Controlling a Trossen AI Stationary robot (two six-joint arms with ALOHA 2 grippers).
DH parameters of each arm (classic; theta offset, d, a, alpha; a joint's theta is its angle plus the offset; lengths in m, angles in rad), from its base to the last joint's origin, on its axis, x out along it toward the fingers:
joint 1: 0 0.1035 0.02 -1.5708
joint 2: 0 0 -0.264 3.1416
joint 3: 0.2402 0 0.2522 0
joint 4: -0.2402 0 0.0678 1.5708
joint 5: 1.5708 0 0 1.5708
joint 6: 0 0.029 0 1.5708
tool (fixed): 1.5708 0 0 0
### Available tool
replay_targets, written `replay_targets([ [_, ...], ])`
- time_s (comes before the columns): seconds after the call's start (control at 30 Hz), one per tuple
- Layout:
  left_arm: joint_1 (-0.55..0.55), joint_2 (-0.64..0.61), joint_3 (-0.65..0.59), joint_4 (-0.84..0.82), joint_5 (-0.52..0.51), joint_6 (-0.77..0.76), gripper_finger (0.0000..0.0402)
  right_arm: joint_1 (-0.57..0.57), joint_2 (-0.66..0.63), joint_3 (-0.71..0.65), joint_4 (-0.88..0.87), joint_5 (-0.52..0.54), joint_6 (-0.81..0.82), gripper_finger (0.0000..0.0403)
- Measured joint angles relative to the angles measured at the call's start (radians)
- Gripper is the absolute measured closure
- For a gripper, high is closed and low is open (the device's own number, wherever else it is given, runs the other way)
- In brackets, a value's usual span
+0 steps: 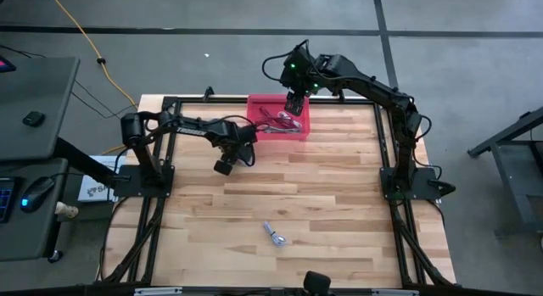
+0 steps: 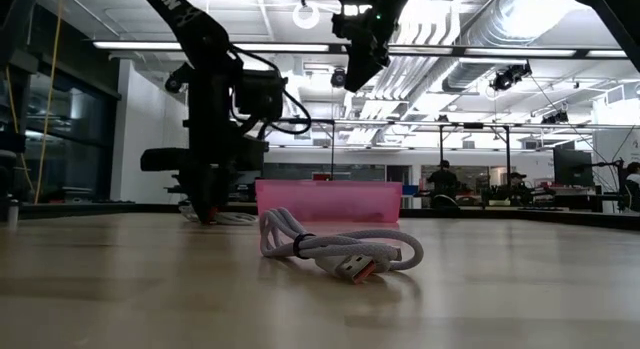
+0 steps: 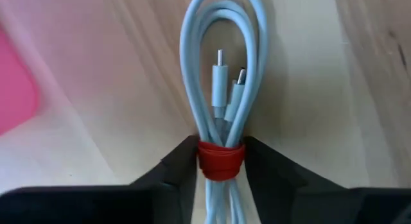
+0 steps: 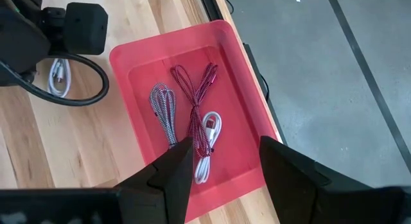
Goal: Pick and place USB-C Cables
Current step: Put the white charger cable into the pink bin
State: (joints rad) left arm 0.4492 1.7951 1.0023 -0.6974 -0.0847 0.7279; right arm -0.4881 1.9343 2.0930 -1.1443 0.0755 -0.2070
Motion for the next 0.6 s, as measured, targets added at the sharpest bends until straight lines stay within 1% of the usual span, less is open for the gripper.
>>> replay_targets([
  [0.17,0.0,-0.007,0.015,-0.009,-0.002,-0.041,0.0369,0.0,0.0,0.0,0.0,0.0,0.0,0.0233],
  [0.23,0.0,-0.011,0.024,0.006,-0.015,-0.057,0.0389,0.0,0.0,0.0,0.0,0.0,0.0,0.0233],
  [0.4,-0.005,-0.051,0.043,0.001,-0.04,-0.08,0.0393,0.0,0.0,0.0,-0.007,0.0,0.008,0.0233],
  [0.6,-0.008,-0.12,0.069,-0.007,-0.039,-0.088,0.0399,0.0,0.0,0.0,-0.046,0.0,0.027,0.0233],
])
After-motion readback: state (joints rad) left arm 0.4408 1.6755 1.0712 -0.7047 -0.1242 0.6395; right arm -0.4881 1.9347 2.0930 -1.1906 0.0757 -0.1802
